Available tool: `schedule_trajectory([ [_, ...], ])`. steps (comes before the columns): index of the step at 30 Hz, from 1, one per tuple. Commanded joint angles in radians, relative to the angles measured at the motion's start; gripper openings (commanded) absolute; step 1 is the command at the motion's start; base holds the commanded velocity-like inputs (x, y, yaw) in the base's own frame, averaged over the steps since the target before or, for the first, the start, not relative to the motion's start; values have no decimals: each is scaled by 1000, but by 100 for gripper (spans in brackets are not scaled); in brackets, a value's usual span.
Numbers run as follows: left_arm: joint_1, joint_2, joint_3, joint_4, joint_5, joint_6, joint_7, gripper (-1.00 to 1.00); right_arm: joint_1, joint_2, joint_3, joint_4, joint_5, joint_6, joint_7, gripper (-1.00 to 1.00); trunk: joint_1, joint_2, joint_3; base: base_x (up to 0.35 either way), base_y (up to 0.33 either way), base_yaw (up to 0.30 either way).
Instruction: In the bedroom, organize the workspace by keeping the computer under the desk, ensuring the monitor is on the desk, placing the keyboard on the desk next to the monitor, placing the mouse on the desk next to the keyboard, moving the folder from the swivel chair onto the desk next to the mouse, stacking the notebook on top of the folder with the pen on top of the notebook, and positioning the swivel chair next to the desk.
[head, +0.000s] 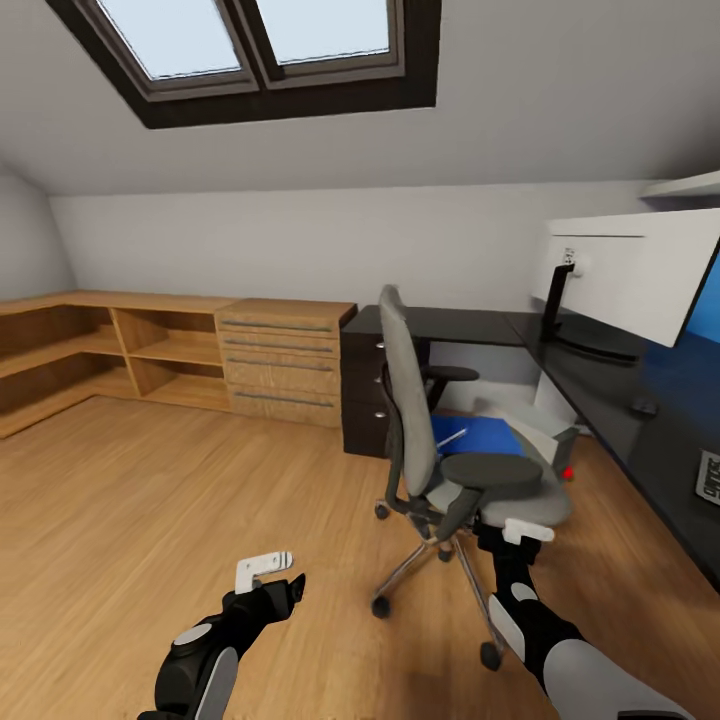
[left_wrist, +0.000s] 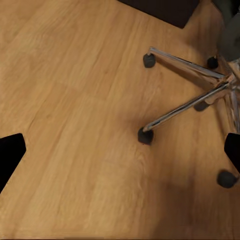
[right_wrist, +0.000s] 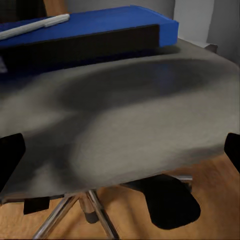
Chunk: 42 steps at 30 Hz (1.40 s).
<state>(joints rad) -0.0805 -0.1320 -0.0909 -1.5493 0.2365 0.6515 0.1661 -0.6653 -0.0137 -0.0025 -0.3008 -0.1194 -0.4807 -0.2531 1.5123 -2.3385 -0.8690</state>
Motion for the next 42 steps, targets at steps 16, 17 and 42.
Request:
schedule_trajectory([
  [16,-1,0,-1,20,12,3,9,100,0,0,4,2,-5,-4,5,100,0,0,-1,-59,73,275],
  [17,-1,-1,-1,20,12,3,9,100,0,0,4,2,-5,-4,5,100,0,0,-1,0,0,248],
  [42,-1,-1,-1,20,12,3,10,100,0,-1,2,0,-5,-5,5,100,0,0,11,0,0,-151],
])
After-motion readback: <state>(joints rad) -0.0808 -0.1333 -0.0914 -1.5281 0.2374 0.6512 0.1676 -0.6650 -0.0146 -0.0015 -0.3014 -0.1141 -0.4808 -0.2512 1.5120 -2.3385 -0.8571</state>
